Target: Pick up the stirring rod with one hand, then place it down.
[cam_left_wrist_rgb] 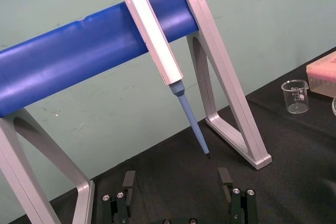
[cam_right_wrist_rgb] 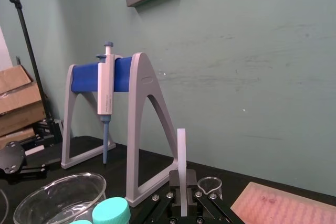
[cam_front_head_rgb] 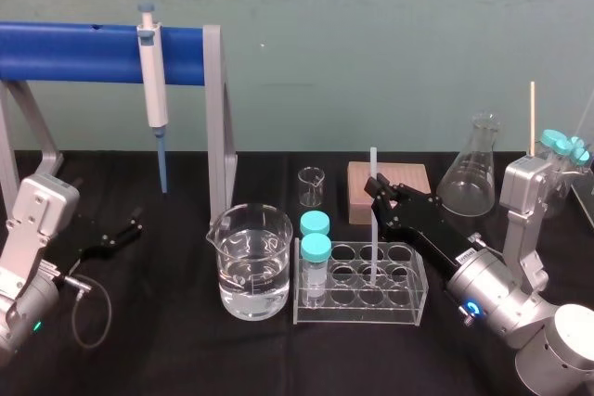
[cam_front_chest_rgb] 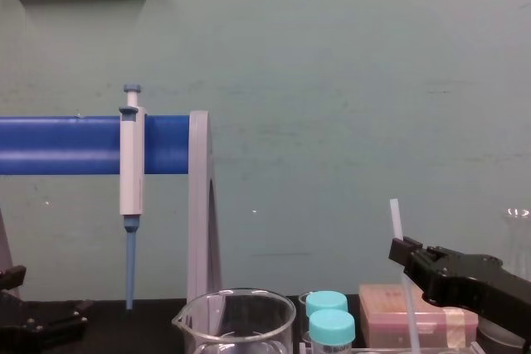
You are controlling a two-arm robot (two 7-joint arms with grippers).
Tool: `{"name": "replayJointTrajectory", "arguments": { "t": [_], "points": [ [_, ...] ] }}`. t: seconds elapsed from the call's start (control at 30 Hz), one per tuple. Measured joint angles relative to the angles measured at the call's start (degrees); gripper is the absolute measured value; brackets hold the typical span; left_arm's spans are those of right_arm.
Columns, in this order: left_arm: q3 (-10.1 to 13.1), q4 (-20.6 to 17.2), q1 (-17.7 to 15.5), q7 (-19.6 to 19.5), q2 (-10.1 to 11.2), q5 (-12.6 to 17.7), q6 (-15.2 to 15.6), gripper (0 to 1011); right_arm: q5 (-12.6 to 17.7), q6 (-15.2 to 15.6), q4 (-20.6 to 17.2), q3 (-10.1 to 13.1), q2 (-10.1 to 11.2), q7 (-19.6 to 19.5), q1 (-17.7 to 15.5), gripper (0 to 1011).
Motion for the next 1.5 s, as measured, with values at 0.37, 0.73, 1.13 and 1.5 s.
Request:
{"name": "replayJointTrajectory", "arguments": {
  "t": [0.37,0.73,1.13,1.5],
  "points": [
    [0.0,0.0,0.0,0.0,0.0,0.0,0.0,1000,0.22,0.01,-0.02,0.01,0.02,0.13,0.0,98],
    [0.0,0.0,0.0,0.0,0.0,0.0,0.0,1000,0.39,0.08,-0.02,0.02,0.02,0.29,0.01,440],
    [0.0,0.0,0.0,0.0,0.0,0.0,0.0,1000,0.44,0.08,-0.02,0.02,0.03,0.37,0.01,802],
    [0.0,0.0,0.0,0.0,0.0,0.0,0.0,1000,0.02,0.06,-4.54,3.3,1.01,-3.58,-1.47,1002]
  ]
}}
